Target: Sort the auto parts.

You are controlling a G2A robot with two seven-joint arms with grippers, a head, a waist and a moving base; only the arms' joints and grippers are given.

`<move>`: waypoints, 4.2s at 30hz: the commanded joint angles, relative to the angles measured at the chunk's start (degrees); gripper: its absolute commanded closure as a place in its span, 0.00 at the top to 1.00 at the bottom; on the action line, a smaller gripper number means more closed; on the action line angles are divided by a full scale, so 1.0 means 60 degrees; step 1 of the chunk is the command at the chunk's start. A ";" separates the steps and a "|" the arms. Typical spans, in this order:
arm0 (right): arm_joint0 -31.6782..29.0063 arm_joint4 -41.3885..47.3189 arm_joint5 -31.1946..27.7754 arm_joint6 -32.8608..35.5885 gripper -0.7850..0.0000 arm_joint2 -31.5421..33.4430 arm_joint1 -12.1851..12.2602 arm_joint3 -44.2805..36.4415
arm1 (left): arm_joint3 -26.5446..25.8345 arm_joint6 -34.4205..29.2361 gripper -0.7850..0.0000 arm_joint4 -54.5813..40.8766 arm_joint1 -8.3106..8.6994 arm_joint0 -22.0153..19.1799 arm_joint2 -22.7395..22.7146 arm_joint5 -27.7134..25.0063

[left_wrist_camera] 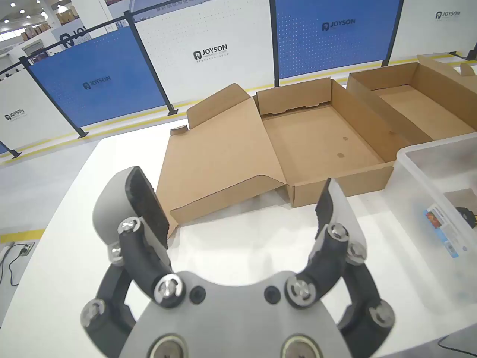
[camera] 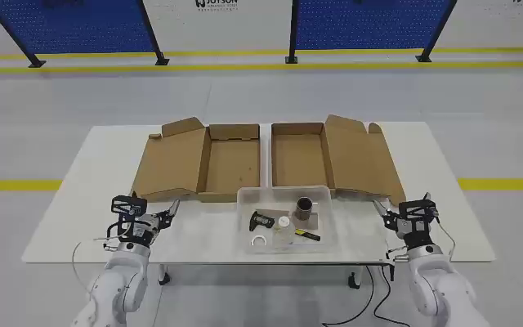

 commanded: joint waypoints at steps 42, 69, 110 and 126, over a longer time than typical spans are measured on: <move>0.0000 0.0000 0.0000 0.0000 1.00 0.0000 0.0000 0.0000 | -0.0242 -0.1704 1.00 0.1063 -0.0310 -0.2696 0.5051 -0.4230; 0.0000 0.0000 0.0000 0.0000 1.00 0.0000 0.0000 0.0000 | 0.1658 -0.2096 0.58 -0.0189 -0.0766 -0.3984 0.6224 -0.3425; 0.0000 0.0000 0.0000 0.0000 1.00 0.0000 0.0000 0.0000 | 0.1957 -0.1892 0.00 -0.0188 -0.0932 -0.4325 0.6595 -0.3596; 0.0000 0.0000 0.0000 0.0000 1.00 0.0000 0.0000 0.0000 | 0.1578 -0.1947 1.00 0.0055 -0.0907 -0.4525 0.6317 -0.3687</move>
